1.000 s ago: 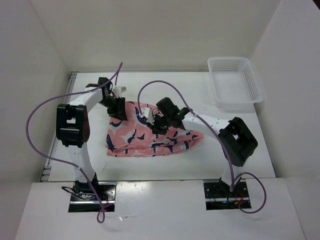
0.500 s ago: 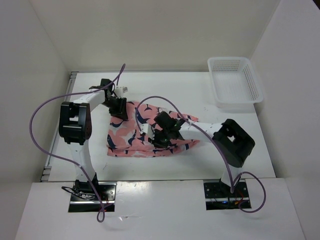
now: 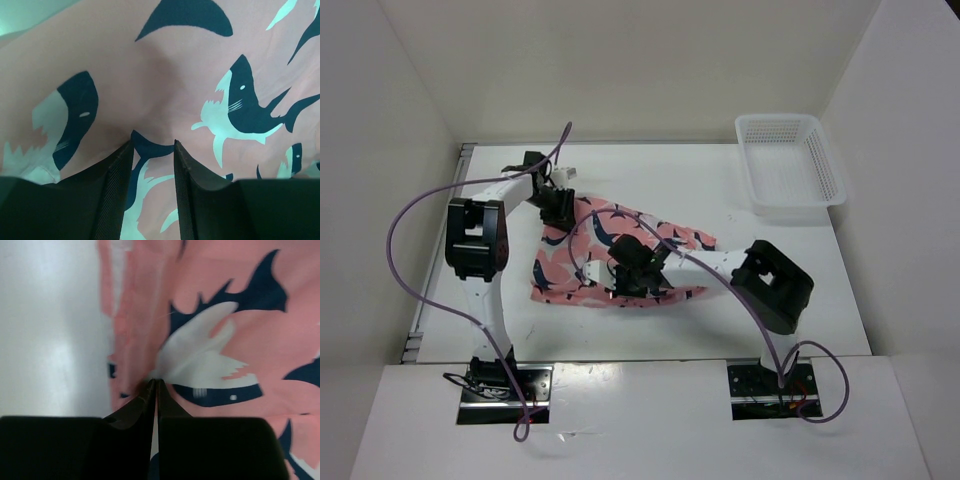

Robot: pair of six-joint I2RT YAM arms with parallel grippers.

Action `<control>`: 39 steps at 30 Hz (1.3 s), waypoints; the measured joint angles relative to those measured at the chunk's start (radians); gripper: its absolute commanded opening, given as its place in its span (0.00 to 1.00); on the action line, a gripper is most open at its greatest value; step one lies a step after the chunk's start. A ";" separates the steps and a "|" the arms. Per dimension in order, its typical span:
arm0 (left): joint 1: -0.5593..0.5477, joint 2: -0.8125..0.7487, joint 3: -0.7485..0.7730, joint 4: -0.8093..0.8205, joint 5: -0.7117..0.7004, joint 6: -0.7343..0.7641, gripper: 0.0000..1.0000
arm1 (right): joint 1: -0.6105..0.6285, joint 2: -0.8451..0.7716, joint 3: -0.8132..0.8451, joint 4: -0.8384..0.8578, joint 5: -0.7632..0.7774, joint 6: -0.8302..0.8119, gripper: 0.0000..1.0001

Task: Fold and stack the shorts
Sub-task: Fold the shorts

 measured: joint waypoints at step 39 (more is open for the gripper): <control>-0.047 -0.173 -0.138 0.012 -0.144 0.004 0.46 | -0.266 0.053 0.314 -0.050 0.115 0.172 0.12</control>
